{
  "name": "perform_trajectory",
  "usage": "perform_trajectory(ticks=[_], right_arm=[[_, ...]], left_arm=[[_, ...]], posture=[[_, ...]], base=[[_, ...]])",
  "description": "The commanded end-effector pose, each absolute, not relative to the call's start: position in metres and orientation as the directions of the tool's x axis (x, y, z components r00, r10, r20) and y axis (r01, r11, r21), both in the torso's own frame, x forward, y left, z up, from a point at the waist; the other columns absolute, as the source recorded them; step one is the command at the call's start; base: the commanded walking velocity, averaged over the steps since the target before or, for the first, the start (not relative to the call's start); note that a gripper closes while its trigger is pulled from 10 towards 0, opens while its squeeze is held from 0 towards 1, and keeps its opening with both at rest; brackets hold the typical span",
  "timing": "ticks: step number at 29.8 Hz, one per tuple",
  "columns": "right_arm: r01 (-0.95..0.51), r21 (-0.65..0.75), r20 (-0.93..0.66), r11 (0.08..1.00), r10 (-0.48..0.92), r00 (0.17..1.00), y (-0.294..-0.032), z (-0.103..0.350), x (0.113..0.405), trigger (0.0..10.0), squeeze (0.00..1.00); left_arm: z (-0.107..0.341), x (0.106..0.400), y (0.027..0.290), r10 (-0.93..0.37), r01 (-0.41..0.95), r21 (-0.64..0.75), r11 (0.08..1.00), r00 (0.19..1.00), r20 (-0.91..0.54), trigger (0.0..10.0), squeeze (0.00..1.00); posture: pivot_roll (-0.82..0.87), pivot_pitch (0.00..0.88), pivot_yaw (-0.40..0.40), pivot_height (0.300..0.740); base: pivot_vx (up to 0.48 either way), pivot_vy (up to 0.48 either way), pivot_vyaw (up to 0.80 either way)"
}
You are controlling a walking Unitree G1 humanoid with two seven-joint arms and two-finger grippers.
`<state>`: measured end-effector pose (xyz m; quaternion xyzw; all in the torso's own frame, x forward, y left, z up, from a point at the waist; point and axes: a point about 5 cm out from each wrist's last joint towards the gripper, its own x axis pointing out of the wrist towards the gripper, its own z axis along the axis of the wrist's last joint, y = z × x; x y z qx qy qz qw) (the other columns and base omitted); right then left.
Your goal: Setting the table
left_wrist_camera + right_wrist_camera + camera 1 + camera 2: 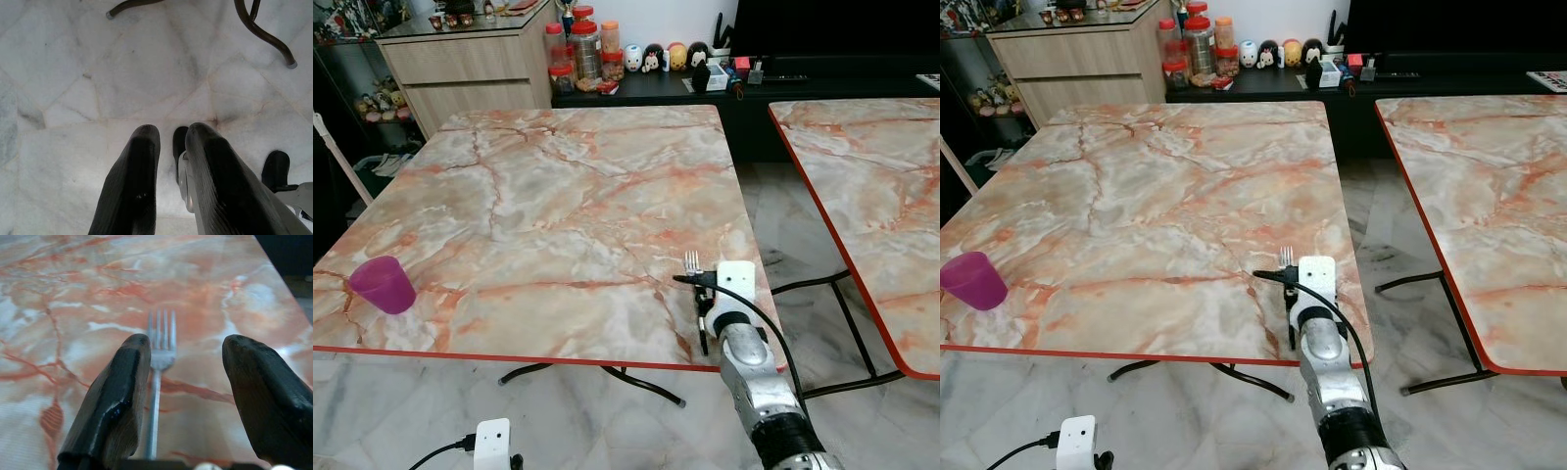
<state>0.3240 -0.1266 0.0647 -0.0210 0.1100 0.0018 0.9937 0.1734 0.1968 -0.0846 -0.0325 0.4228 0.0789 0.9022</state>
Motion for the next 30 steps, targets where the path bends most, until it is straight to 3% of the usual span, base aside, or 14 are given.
perform_trajectory(ticks=[1, 30], right_arm=[[-0.025, -0.034, -0.233, 0.999, 0.017, 0.972, -0.122, 0.065, 0.326, 10.0, 0.00], [-0.122, -0.086, -0.415, 0.989, 0.076, 0.907, -0.110, 0.043, 0.322, 9.8, 0.00]], left_arm=[[-0.087, 0.169, 0.199, 0.121, -0.186, 0.007, 0.982, 0.613, -0.781, 10.0, 0.00], [-0.090, 0.166, 0.190, 0.082, -0.162, -0.017, 0.987, 0.584, -0.807, 10.0, 0.00]], posture=[[0.02, 0.057, 0.063, 0.740], [0.02, 0.024, 0.047, 0.740]], base=[[0.000, 0.000, 0.00], [0.000, 0.000, 0.00]])
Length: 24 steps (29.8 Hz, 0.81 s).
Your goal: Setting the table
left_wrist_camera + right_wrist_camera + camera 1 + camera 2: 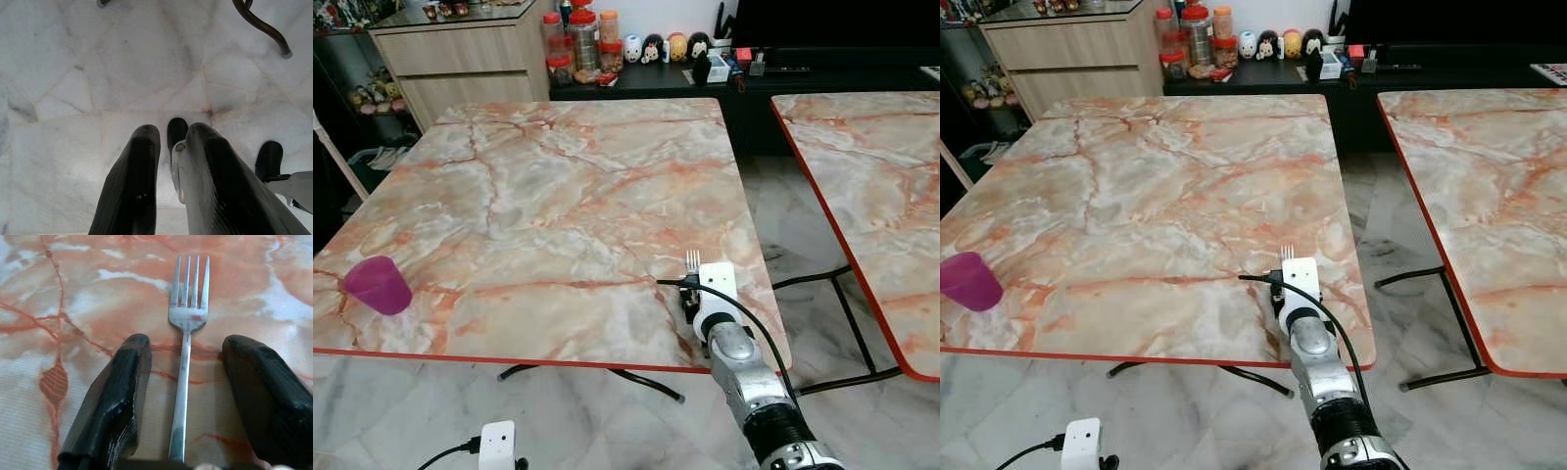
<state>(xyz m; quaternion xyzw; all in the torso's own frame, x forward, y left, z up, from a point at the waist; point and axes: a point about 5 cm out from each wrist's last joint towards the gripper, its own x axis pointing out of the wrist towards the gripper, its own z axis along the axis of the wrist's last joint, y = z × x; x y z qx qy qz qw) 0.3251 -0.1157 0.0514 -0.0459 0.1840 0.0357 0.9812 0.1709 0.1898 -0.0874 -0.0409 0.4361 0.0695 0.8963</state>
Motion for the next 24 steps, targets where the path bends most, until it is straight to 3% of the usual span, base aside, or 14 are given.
perform_trajectory(ticks=[1, 2, 24], right_arm=[[-0.125, -0.088, -0.417, 0.988, 0.077, 0.906, -0.1099, 0.0432, 0.3216, 9.8, 0.00], [-0.125, -0.086, -0.416, 0.988, 0.079, 0.906, -0.1095, 0.0433, 0.3217, 0.0, 0.00], [-0.147, -0.085, -0.433, 0.985, 0.097, 0.896, -0.1072, 0.0418, 0.3233, 0.0, 0.00]], left_arm=[[-0.0902, 0.1658, 0.1900, 0.082, -0.162, -0.017, 0.987, 0.585, -0.807, 10.0, 0.00], [-0.0901, 0.1663, 0.1898, 0.080, -0.161, -0.019, 0.987, 0.585, -0.807, 10.0, 0.00], [-0.0890, 0.1689, 0.1914, 0.061, -0.141, -0.026, 0.990, 0.582, -0.811, 10.0, 0.00]], posture=[[0.02, 0.024, 0.047, 0.740], [0.02, 0.020, 0.046, 0.740], [0.02, 0.000, 0.042, 0.740]], base=[[0.000, 0.000, 0.00], [0.000, 0.000, 0.00], [0.000, 0.000, 0.00]])
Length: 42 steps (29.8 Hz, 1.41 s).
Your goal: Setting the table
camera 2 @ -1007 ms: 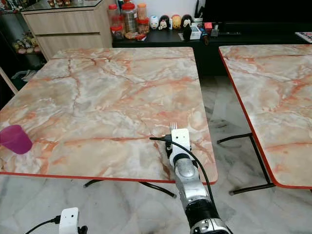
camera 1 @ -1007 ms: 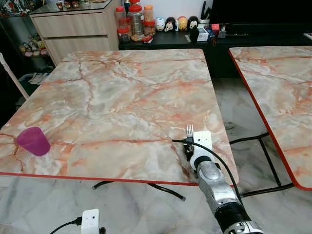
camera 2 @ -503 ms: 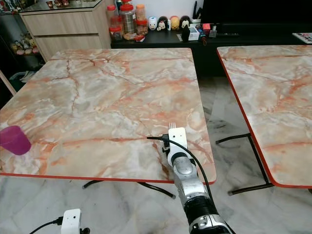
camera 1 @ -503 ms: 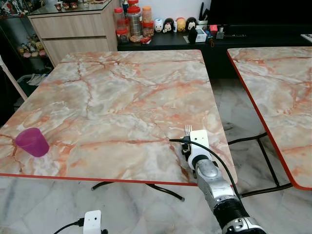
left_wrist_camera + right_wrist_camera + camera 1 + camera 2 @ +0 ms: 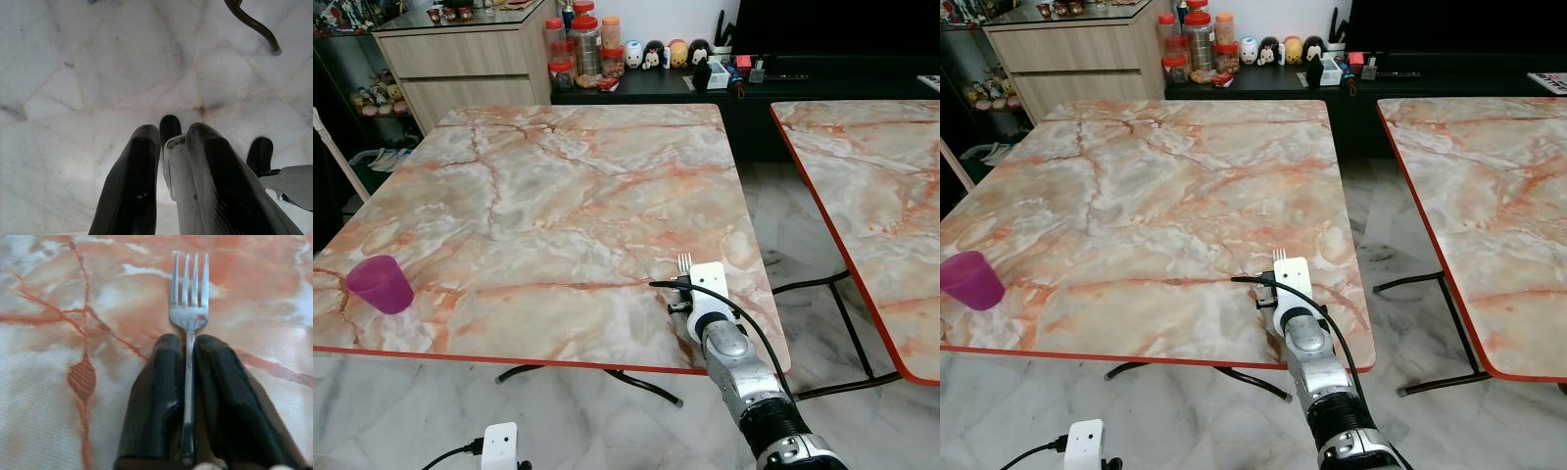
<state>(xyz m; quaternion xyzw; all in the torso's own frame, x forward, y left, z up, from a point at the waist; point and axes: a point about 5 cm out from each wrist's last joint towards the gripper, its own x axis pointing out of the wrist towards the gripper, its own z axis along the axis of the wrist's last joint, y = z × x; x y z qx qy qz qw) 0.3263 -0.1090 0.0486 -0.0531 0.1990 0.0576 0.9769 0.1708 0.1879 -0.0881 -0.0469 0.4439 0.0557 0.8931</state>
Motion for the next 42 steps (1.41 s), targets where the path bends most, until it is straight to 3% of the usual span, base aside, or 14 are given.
perform_trajectory(ticks=[1, 20, 21, 32, 42], right_arm=[[-0.147, -0.086, -0.432, 0.985, 0.096, 0.897, -0.107, 0.042, 0.324, 0.0, 0.00], [-0.143, -0.084, -0.413, 0.986, 0.096, 0.905, -0.107, 0.043, 0.325, 0.0, 0.00], [-0.138, -0.126, -0.257, 0.982, 0.102, 0.961, -0.106, 0.067, 0.335, 10.0, 0.00], [-0.089, -0.123, 0.011, 0.988, 0.091, 0.996, -0.107, 0.109, 0.344, 10.0, 0.00], [-0.088, -0.145, 0.094, 0.986, 0.102, 0.990, -0.109, 0.121, 0.346, 10.0, 0.00]], left_arm=[[-0.089, 0.170, 0.192, 0.060, -0.138, -0.026, 0.990, 0.583, -0.810, 10.0, 0.00], [-0.090, 0.168, 0.192, 0.044, -0.123, -0.033, 0.992, 0.572, -0.819, 10.0, 0.00], [-0.089, 0.169, 0.193, 0.045, -0.121, -0.031, 0.992, 0.574, -0.818, 10.0, 0.00], [-0.085, 0.177, 0.197, 0.068, -0.131, -0.013, 0.991, 0.596, -0.800, 10.0, 0.00], [-0.084, 0.176, 0.202, 0.123, -0.157, 0.034, 0.987, 0.602, -0.789, 10.0, 0.00]], posture=[[0.02, 0.000, 0.043, 0.740], [0.01, 0.000, 0.043, 0.740], [0.00, 0.000, 0.046, 0.740], [0.01, 0.000, 0.045, 0.740], [0.01, 0.000, 0.058, 0.740]], base=[[0.000, 0.000, 0.00], [0.000, 0.000, 0.00], [0.000, 0.000, 0.00], [0.000, 0.000, 0.00], [0.000, -0.100, 0.00]])
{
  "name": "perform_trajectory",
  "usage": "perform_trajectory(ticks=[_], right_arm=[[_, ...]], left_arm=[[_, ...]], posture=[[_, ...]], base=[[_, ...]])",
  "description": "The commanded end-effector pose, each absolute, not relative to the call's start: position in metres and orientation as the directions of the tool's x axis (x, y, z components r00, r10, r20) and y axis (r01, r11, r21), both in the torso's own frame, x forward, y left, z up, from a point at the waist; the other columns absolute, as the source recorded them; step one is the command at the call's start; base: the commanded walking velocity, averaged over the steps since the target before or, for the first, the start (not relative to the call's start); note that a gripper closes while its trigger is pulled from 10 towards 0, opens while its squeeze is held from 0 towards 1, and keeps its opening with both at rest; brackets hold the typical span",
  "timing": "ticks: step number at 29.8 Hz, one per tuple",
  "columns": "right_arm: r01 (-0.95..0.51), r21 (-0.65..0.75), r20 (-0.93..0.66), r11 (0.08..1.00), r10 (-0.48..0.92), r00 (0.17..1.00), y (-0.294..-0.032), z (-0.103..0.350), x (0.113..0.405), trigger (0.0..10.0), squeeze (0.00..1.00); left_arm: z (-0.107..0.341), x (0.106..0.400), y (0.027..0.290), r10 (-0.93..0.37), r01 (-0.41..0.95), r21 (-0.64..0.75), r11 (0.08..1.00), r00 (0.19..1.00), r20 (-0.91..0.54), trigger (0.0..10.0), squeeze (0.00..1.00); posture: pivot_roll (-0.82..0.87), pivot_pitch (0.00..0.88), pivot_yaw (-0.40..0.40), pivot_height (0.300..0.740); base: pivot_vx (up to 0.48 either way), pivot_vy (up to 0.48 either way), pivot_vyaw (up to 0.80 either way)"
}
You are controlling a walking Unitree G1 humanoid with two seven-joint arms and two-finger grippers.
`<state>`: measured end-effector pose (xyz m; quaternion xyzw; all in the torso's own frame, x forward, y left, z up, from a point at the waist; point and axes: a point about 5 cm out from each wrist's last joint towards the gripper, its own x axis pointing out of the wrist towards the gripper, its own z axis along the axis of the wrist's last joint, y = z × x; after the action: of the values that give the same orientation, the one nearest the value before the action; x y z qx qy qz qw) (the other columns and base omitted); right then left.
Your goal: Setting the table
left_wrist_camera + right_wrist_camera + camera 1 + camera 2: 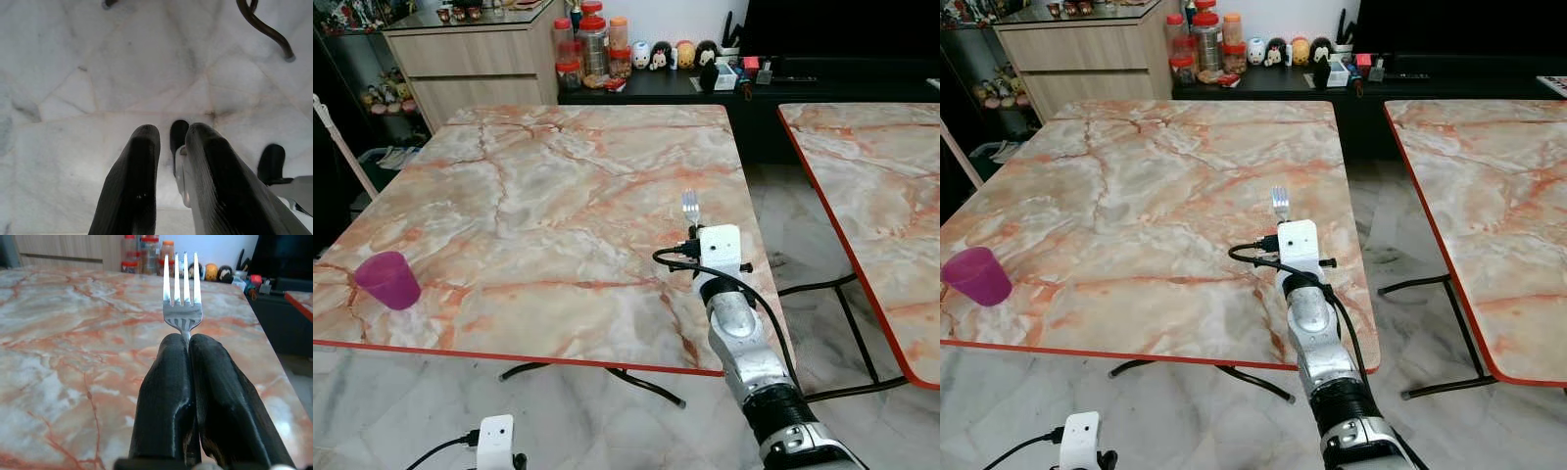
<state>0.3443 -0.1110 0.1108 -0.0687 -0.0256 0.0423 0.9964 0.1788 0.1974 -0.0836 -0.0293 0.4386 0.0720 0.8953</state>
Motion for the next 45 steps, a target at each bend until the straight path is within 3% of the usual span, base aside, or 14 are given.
perform_trajectory(ticks=[1, 22, 45], right_arm=[[-0.086, -0.150, 0.105, 0.985, 0.102, 0.989, -0.111, 0.124, 0.347, 10.0, 0.00], [-0.058, -0.198, 0.240, 0.978, 0.106, 0.965, -0.128, 0.148, 0.348, 10.0, 0.00], [-0.058, -0.203, 0.246, 0.977, 0.109, 0.963, -0.130, 0.150, 0.347, 10.0, 0.00]], left_arm=[[-0.085, 0.174, 0.203, 0.127, -0.163, 0.036, 0.986, 0.598, -0.792, 10.0, 0.00], [-0.085, 0.174, 0.202, 0.140, -0.183, 0.035, 0.982, 0.598, -0.789, 10.0, 0.00], [-0.087, 0.171, 0.198, 0.131, -0.177, 0.030, 0.984, 0.593, -0.794, 10.0, 0.00]], posture=[[0.01, 0.000, 0.060, 0.740], [0.00, 0.007, 0.069, 0.740], [-0.02, 0.020, 0.066, 0.740]], base=[[0.000, -0.356, 0.00], [0.000, -0.348, 0.00], [0.000, -0.337, 0.00]])
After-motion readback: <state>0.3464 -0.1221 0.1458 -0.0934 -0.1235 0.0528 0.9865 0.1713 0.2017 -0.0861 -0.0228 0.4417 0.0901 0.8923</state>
